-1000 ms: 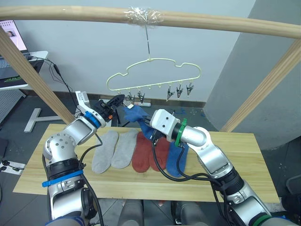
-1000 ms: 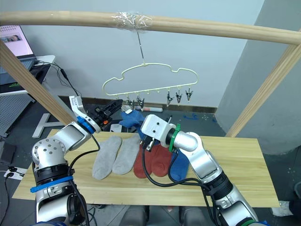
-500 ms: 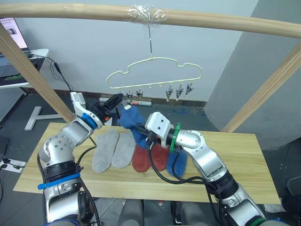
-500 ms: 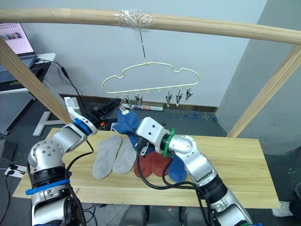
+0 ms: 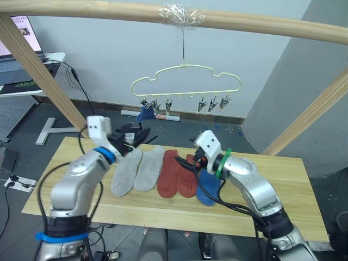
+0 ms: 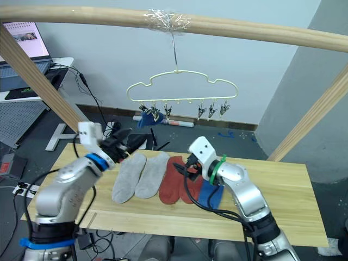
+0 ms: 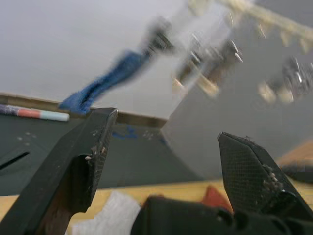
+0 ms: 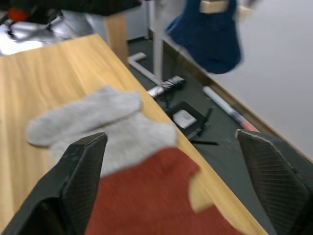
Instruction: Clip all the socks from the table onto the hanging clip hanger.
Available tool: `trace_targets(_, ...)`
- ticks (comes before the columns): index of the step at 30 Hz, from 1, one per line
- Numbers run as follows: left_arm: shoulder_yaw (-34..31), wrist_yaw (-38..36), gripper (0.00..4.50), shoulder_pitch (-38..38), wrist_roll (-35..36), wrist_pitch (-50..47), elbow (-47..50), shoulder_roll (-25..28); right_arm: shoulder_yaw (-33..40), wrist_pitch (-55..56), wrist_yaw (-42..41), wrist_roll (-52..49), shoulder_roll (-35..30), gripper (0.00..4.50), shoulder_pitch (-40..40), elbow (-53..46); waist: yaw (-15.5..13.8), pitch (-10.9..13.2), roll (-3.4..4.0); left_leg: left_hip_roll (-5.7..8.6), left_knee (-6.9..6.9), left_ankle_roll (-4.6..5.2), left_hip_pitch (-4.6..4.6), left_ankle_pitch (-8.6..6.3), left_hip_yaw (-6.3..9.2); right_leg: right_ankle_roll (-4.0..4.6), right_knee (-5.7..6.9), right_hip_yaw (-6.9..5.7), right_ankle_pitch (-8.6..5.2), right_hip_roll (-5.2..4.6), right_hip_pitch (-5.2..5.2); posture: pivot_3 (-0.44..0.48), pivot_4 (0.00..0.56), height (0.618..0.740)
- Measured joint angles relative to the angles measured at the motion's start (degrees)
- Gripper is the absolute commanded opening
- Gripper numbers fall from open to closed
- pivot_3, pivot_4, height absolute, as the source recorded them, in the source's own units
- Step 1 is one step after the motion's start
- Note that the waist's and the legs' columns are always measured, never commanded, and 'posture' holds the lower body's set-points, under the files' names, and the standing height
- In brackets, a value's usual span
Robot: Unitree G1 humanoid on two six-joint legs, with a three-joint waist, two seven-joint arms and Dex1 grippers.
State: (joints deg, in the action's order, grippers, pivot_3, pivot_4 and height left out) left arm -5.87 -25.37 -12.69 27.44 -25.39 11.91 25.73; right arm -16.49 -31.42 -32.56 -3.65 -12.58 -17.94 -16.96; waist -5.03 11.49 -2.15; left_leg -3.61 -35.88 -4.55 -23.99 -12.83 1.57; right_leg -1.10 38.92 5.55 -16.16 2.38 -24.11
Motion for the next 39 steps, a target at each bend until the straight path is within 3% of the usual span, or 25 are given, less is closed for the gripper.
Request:
trace_targets(1,1.02,-0.43,3.78,0.0,-1.28,2.26,0.23,-0.63,0.57,-0.84,-0.01,-0.77,-0.07,4.48,1.03,-2.09,0.01,0.0,0.0,-0.05,0.0,0.0,0.0,0.0,0.03,0.0,0.0,-0.01,0.0,0.05,0.0,0.257,0.186,0.74)
trace_targets(5,3.06,-0.33,2.61,-1.54,-4.92,8.23,0.24,-3.77,2.83,-4.59,-0.39,-4.36,-3.13,4.5,4.01,-10.5,0.31,0.03,0.05,-0.06,-0.07,0.01,0.02,0.0,0.03,-0.02,0.03,0.02,0.01,0.1,0.04,0.224,0.191,0.74)
trace_targets(14,4.36,2.69,2.61,-4.72,-11.04,12.32,-5.84,-9.3,8.38,-8.98,0.41,-9.01,-5.87,4.5,2.39,-15.57,0.68,0.04,0.07,-0.07,-0.11,0.03,0.03,0.0,0.01,-0.06,0.04,0.06,0.04,0.18,0.05,0.184,0.192,0.74)
trace_targets(17,4.33,3.87,2.01,-5.66,-11.91,13.49,-7.57,-10.92,8.95,-8.81,0.39,-9.36,-7.14,4.5,0.25,-15.59,0.7,0.04,0.06,-0.06,-0.15,0.03,0.02,0.0,0.0,-0.07,0.04,0.08,0.04,0.17,0.06,0.173,0.191,0.74)
trace_targets(20,3.92,4.28,1.11,-5.99,-12.58,14.35,-8.49,-10.87,9.52,-8.81,0.43,-9.92,-7.63,4.5,-0.23,-15.59,0.74,0.04,0.06,-0.07,-0.13,0.03,0.02,0.0,0.02,-0.06,0.05,0.06,0.04,0.18,0.05,0.171,0.189,0.74)
trace_targets(39,0.88,7.39,1.11,-10.24,-13.63,15.39,-15.34,-11.94,10.9,-11.58,-1.01,-20.27,-9.53,4.5,-5.62,-17.46,0.73,0.03,0.05,-0.06,-0.18,0.03,0.02,0.01,0.04,0.23,0.09,0.03,0.22,0.19,0.09,0.17,0.168,0.74)
